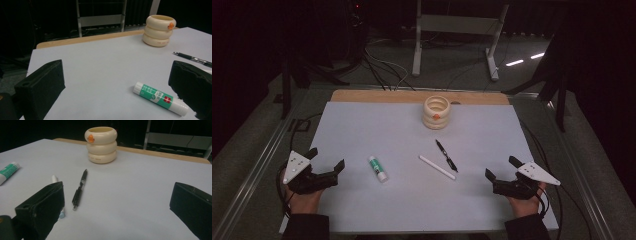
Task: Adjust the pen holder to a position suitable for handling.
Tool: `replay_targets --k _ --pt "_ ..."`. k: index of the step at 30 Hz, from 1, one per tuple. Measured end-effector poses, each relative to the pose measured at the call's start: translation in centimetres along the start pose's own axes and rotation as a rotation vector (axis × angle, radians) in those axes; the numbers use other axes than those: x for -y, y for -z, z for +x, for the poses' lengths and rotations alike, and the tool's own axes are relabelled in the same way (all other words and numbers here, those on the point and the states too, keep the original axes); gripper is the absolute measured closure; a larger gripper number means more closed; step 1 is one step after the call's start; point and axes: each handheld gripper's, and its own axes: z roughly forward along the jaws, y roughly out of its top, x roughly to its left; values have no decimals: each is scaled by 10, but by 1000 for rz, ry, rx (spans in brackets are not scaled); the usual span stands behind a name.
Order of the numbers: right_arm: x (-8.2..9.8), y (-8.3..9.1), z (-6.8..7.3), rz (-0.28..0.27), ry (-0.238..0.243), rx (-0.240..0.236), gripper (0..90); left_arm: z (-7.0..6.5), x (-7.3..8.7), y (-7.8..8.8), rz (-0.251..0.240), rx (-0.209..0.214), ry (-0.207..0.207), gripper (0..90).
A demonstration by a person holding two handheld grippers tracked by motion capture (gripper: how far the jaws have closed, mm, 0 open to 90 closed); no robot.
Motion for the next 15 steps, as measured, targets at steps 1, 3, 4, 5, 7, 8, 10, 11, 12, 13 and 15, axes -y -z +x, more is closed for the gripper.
replay_targets --k 1,3,4,5,7,8,10,11,12,13,15 --pt "0 0 0 -1 -3 1 0 0 0 0 5 1 1 9" --pt "0 0 0 -1 -6 1 0 0 1 -1 15 2 -2 9" --pt "0 0 0 0 -8 6 0 -1 2 -1 19 2 -7 9" --pt "0 -1 0 1 -10 6 0 -2 1 -2 23 2 -11 9" --pt "0 0 0 2 -11 4 0 -4 1 -4 25 2 -10 9" --pt "0 0 0 2 -11 4 0 -4 1 -4 25 2 -10 9" --pt "-1 2 2 -4 -13 5 0 -7 -2 -8 29 9 7 9" --pt "-2 3 3 -9 -15 5 0 -9 -4 -10 35 10 0 9" --pt "-2 4 3 -15 -15 5 0 -11 -6 -12 43 10 -12 9" --pt "-2 5 4 -18 -15 4 0 -12 -9 -14 51 14 -23 9" --pt "-2 5 4 -17 -16 7 0 -14 -16 -19 61 22 -40 9"
